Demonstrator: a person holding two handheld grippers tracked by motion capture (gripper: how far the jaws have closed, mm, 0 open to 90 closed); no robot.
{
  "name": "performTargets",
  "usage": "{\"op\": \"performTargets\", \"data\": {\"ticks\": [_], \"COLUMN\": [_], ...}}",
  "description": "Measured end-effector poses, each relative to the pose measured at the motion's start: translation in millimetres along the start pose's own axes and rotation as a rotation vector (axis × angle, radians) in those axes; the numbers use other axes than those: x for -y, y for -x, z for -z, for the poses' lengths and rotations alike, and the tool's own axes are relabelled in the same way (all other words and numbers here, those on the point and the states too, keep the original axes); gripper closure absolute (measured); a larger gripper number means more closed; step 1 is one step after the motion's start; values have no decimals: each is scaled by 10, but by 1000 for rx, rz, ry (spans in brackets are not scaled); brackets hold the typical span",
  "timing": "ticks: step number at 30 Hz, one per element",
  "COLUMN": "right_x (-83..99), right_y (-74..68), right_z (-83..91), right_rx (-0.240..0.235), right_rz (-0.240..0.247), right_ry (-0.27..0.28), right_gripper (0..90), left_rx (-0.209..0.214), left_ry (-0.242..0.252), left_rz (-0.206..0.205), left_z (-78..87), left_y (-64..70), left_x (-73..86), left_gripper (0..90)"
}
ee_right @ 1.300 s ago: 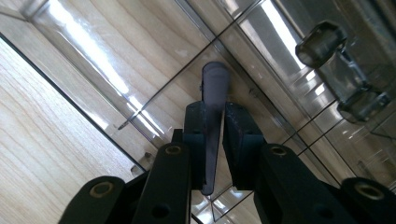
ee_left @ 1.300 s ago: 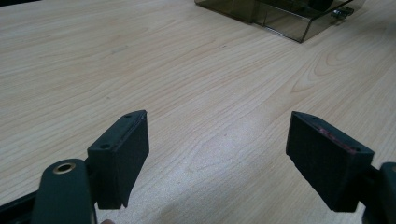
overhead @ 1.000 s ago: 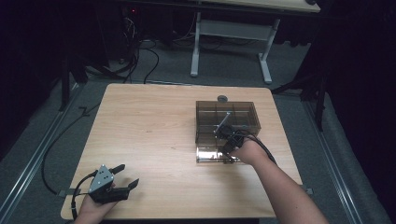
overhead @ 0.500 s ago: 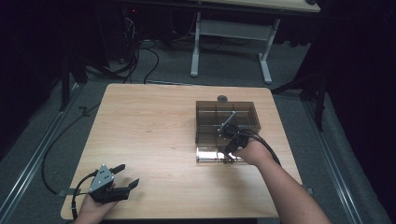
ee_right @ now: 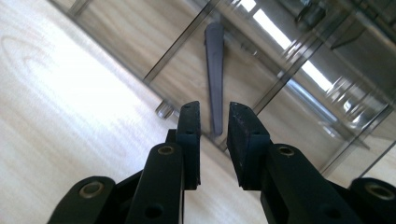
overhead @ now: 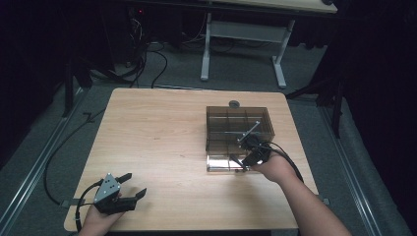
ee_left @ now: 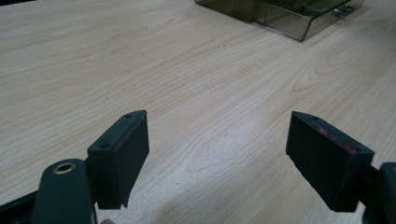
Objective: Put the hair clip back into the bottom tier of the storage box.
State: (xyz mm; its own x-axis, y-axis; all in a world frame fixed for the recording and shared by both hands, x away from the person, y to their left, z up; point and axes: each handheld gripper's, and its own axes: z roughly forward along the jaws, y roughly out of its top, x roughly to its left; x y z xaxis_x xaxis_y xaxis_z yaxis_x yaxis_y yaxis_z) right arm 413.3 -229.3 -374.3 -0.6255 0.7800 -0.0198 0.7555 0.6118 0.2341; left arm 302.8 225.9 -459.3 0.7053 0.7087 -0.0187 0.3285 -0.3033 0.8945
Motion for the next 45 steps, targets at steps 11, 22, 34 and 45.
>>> {"op": "performTargets", "data": {"ticks": [11, 22, 34, 45], "right_x": [223, 363, 619, 870], "right_y": [-75, -141, -274, -380], "right_z": [12, -24, -99, -178], "right_rx": [-14, -9, 39, 63], "right_rz": [-2, -19, -60, -102], "right_ry": [19, 84, 275, 496], "right_gripper": [749, 664, 562, 544], "left_rx": [-6, -6, -8, 2], "left_ry": [0, 4, 4, 14], "left_rz": [-1, 1, 2, 8], "left_z": [1, 3, 2, 10], "left_y": [2, 2, 0, -8], "left_x": [0, 2, 2, 5], "left_gripper": [217, 217, 217, 216]}}
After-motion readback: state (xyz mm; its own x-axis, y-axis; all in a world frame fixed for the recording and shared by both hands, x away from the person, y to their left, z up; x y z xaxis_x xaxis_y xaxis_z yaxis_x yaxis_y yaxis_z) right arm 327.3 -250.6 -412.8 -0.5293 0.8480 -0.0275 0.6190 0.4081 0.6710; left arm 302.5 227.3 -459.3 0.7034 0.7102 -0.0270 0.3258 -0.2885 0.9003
